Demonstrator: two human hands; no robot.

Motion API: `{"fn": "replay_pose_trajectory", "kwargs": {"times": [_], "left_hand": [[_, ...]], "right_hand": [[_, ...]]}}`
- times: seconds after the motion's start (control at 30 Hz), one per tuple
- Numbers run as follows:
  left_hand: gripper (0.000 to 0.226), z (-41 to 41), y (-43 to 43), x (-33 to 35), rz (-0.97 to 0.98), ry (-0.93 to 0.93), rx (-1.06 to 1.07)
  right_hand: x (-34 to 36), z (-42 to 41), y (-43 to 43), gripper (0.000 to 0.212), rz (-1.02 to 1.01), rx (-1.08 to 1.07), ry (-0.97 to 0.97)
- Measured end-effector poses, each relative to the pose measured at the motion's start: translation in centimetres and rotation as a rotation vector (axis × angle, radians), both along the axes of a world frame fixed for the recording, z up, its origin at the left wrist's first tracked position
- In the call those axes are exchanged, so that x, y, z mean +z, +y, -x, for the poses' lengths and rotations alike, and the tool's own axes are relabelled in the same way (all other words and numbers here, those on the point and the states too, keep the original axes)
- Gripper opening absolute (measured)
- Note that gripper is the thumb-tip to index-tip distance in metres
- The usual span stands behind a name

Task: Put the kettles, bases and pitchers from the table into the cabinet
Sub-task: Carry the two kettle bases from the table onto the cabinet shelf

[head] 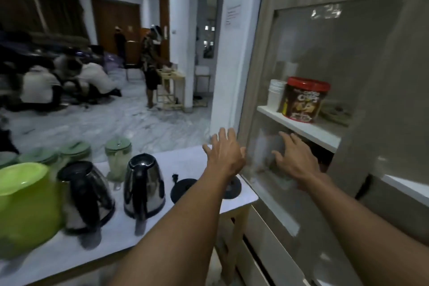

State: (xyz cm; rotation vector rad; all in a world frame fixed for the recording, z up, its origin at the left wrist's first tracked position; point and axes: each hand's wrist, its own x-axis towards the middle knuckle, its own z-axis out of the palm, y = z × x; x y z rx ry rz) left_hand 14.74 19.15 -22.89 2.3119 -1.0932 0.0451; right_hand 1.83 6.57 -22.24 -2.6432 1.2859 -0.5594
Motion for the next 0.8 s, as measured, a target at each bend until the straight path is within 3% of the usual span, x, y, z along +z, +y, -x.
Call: {"fn": "replay_pose_trajectory", "kwargs": {"times": [0.3, 0.47, 0.6, 0.8], "left_hand": [[0.072, -8.1, -1.2, -8.7, -0.159, 0.174, 0.349], [0.074, -13.5, -4.2, -14.9, -0.231, 0.257, 0.408], [0.087, -16.1, -6.3, -20.9, -0.251, 0.308, 0.433], [0.132, -17.0, -7.4, -28.4, -0.350, 0.374, 0.480]], "right_hand": [[-9.3, -12.0, -5.7, 0.063, -0.138, 0.309, 0.114], [-15.5, -18.4, -9.0, 0.074, -0.231, 0.310, 0.194], [-20.8, -21.0, -11.2, 0.091, -0.333, 0.258, 0.256], [-28.2, -21.6, -13.0, 0.131, -0.428, 0.204, 0.406]]}}
